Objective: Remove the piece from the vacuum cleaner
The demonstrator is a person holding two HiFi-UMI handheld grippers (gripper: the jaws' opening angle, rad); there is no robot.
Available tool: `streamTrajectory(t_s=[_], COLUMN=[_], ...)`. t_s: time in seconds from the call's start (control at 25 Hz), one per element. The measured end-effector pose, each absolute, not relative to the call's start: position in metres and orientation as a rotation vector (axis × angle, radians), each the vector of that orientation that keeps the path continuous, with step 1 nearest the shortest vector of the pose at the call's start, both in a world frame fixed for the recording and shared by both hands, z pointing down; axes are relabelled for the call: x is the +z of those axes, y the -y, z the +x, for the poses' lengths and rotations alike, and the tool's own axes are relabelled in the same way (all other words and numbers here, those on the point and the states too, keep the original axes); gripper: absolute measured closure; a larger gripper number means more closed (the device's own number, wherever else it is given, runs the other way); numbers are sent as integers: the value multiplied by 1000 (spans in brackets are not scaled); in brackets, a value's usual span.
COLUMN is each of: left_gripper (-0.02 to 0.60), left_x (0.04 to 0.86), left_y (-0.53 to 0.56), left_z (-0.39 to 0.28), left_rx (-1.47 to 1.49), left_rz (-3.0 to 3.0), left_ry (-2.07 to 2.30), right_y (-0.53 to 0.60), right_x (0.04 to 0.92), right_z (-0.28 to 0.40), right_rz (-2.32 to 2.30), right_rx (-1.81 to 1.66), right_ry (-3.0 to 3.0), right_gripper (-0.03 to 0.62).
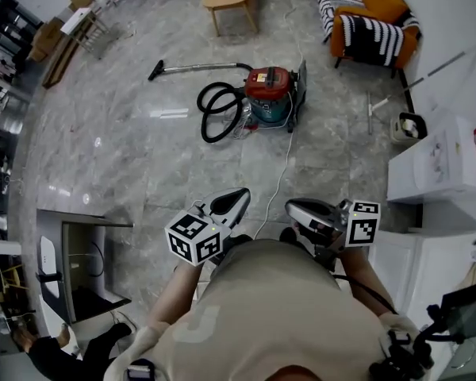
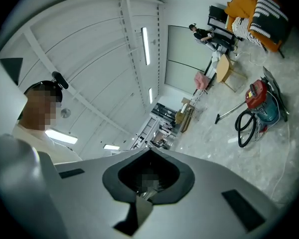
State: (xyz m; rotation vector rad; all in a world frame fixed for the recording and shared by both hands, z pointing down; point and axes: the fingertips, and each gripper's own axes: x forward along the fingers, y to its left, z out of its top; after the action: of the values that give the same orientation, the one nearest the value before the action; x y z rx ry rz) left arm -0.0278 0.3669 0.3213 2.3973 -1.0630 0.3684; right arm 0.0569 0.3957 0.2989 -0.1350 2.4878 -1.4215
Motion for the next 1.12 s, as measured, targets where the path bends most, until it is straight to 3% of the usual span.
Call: streamTrajectory(t_s=[0.52,0.8,1.12], left_gripper=[577,577,577], left_x=[315,326,319], left_y=[-352,-318,-255], left_z=[-38,-37,-78], left_rx=[332,316,242], left_rz=[2378,2416,2478], left_ry=[1153,1070,933], right_y=[-383,-352,-298], right_x=[301,307,311], right_z=[47,57,4], right_rz=[-76,-266,-379], right_rx=[-1405,-1375,-1389], right_ry=[-2584,-2572,-2599], right_gripper=[591,591,591])
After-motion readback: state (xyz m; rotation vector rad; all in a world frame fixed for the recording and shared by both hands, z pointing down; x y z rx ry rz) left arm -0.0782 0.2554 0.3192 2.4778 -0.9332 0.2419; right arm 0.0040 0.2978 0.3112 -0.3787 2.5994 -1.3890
